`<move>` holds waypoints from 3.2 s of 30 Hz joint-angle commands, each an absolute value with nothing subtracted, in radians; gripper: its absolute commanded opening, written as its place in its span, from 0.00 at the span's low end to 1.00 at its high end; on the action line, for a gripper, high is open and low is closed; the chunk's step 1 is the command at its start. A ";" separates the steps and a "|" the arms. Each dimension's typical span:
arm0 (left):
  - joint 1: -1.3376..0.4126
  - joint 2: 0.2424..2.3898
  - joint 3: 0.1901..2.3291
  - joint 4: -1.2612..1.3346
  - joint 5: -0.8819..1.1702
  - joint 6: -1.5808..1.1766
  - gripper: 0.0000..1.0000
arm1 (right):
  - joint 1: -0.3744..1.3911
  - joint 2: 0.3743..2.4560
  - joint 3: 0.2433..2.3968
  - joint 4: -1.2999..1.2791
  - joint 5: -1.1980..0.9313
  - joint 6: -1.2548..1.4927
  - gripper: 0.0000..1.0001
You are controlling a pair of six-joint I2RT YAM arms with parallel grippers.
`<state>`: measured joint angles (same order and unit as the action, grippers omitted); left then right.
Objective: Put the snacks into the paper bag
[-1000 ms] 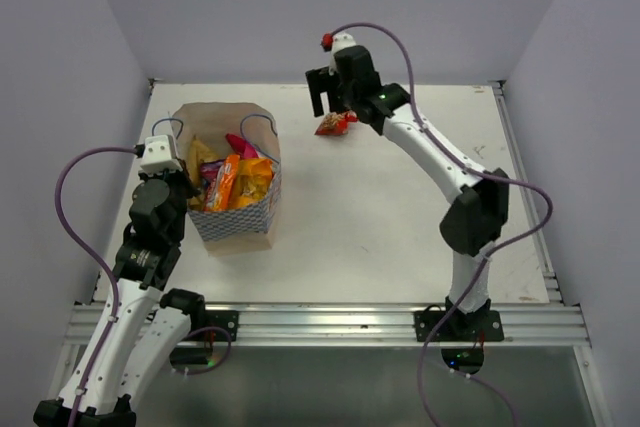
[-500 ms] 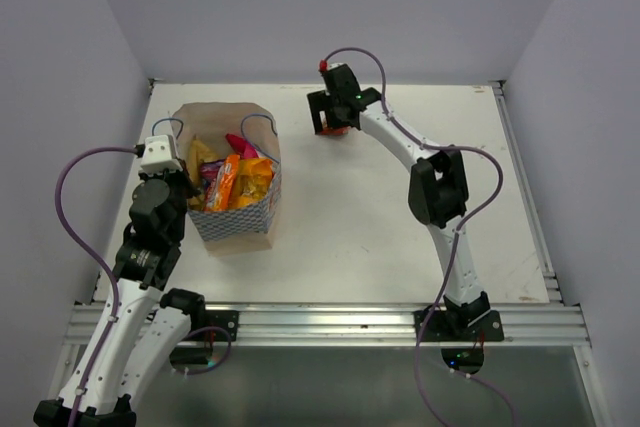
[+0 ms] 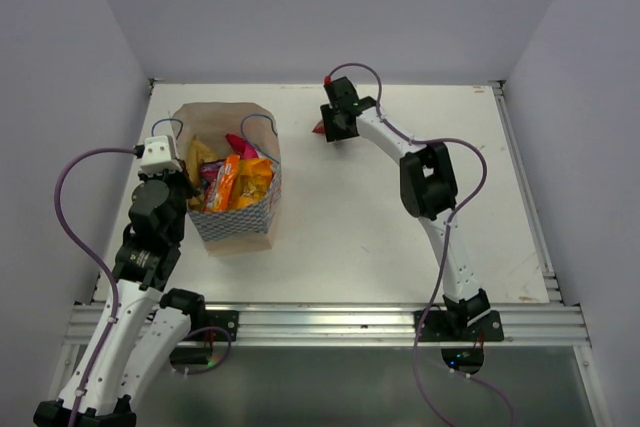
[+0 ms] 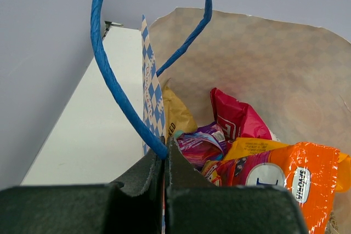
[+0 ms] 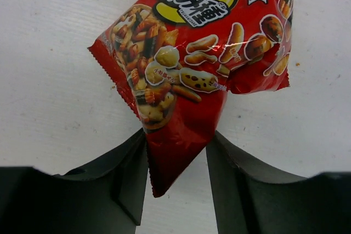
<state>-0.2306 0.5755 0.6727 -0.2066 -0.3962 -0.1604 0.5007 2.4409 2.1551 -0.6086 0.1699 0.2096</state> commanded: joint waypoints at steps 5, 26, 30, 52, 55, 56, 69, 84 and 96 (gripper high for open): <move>-0.238 0.568 0.672 -0.152 -0.371 -0.140 0.00 | 0.486 2.375 2.140 -0.532 0.153 0.184 0.26; -0.238 0.569 0.669 -0.150 -0.357 -0.144 0.00 | 0.489 1.879 1.937 -0.479 0.198 0.063 0.00; -0.238 0.571 0.669 -0.152 -0.359 -0.144 0.00 | 0.505 1.744 1.969 -0.485 0.122 0.083 0.00; -0.238 0.566 0.664 -0.152 -0.370 -0.144 0.00 | 0.929 1.899 2.382 -0.635 -0.104 0.115 0.00; -0.238 0.563 0.666 -0.152 -0.371 -0.143 0.00 | 0.966 1.992 2.446 -0.666 -0.124 0.098 0.00; -0.238 0.563 0.666 -0.152 -0.371 -0.143 0.00 | 0.974 2.005 2.457 -0.667 -0.130 0.091 0.00; -0.238 0.560 0.666 -0.150 -0.368 -0.141 0.00 | 1.022 2.109 2.422 -0.653 -0.192 0.133 0.00; -0.238 0.558 0.664 -0.146 -0.368 -0.143 0.00 | 1.025 2.054 2.447 -0.623 -0.135 0.061 0.95; -0.238 0.558 0.664 -0.150 -0.373 -0.141 0.00 | 1.031 1.600 2.019 -0.589 0.090 0.081 0.94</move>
